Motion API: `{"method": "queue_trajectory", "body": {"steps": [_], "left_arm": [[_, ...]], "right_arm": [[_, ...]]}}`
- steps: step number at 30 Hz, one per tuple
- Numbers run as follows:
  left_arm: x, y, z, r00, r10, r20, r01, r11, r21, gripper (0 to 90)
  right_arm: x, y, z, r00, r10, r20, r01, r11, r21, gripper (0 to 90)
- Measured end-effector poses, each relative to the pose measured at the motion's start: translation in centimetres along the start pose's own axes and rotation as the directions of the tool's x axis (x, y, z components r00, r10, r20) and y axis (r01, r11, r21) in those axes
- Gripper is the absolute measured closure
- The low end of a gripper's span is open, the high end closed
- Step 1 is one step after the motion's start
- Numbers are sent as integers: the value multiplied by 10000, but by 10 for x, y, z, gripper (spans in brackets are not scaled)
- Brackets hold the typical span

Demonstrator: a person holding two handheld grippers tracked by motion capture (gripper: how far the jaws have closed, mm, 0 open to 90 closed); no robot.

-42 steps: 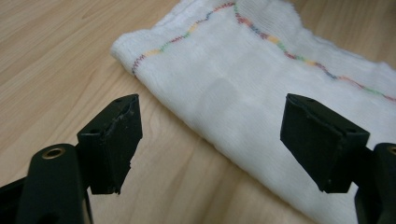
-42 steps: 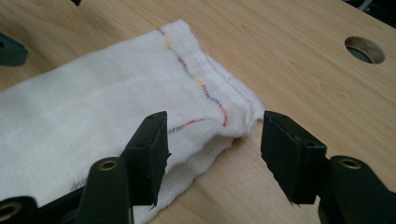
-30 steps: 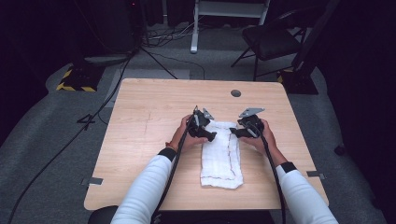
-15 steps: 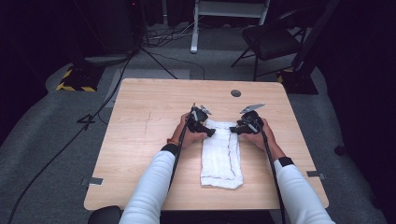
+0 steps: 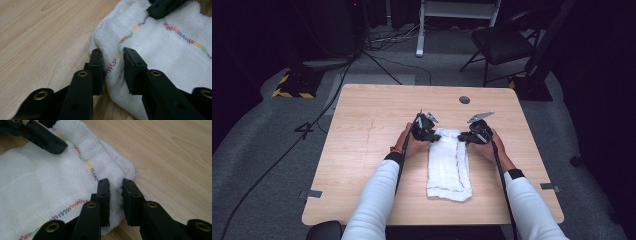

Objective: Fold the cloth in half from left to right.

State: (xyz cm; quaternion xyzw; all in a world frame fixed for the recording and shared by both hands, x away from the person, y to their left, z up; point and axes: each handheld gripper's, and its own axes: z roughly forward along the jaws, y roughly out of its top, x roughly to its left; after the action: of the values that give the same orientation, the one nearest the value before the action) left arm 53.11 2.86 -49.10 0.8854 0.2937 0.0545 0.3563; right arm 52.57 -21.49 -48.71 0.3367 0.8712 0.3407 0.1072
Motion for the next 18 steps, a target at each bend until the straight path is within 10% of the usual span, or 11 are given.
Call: {"method": "queue_trajectory", "body": {"steps": [18], "left_arm": [[7,23,-28,9902,439,-1322,-518,9971,-564,776]], "right_arm": [[13,24,-11,9837,-755,1632,958,9881,-1204,822]]}}
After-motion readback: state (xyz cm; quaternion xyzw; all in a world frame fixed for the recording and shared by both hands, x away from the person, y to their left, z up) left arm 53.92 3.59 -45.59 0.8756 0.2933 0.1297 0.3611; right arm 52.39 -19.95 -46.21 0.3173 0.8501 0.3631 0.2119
